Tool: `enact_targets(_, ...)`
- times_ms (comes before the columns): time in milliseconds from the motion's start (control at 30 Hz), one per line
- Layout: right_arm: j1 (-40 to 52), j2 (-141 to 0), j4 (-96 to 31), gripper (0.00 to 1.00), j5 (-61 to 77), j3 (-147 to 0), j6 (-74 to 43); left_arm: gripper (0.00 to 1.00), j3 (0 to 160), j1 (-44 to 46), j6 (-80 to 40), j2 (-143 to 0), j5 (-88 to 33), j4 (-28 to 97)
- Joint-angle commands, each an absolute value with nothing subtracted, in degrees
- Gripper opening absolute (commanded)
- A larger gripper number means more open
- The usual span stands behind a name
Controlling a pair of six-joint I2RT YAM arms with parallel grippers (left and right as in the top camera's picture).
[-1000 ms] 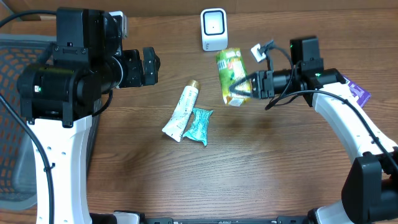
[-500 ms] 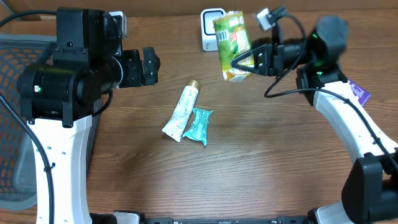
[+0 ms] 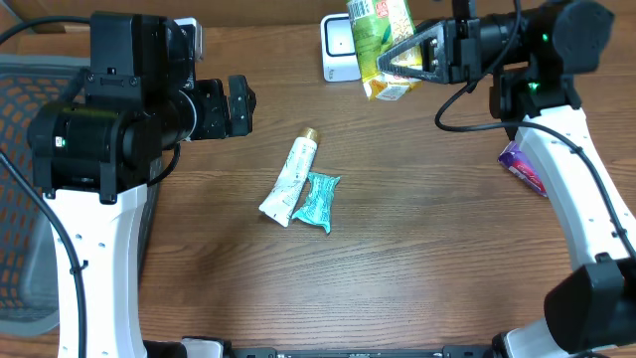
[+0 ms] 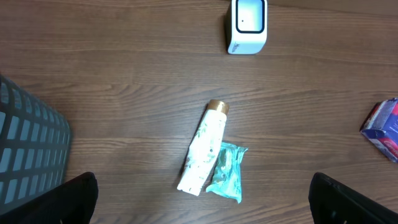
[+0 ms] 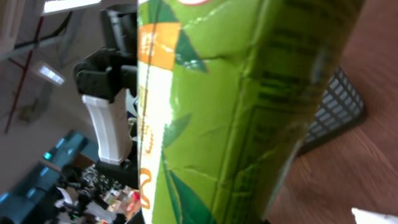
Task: Scan the item barcode
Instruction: 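Carry the green pouch up toward the white scanner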
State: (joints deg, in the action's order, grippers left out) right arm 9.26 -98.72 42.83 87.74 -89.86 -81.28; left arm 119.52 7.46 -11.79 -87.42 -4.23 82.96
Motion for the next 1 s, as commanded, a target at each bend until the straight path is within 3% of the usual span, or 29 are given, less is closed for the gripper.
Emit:
enact_targets(0,9.0,-100.9,40.7,0.04,88.6,-91.5,-77.5,1.0,120.0,7.5,-10.7,-87.7,-4.0,82.9)
enact_targets(600,9.1,-109.5,10.8,0.04,76.5,-91.5,-45.9,0.99,120.0,7.5,-10.7,-87.7,-4.0,82.9)
enact_targets(767,11.2,-109.5,-12.1,0.04,60.1,-91.6,-28.3,1.0,120.0,7.5,-10.7,-87.7,-4.0,82.9)
enact_targets(967,15.5,-109.5,-31.7,0.04,38.0,-98.3,-15.5,1.0,120.0,7.5,-10.7,-87.7,-4.0,82.9)
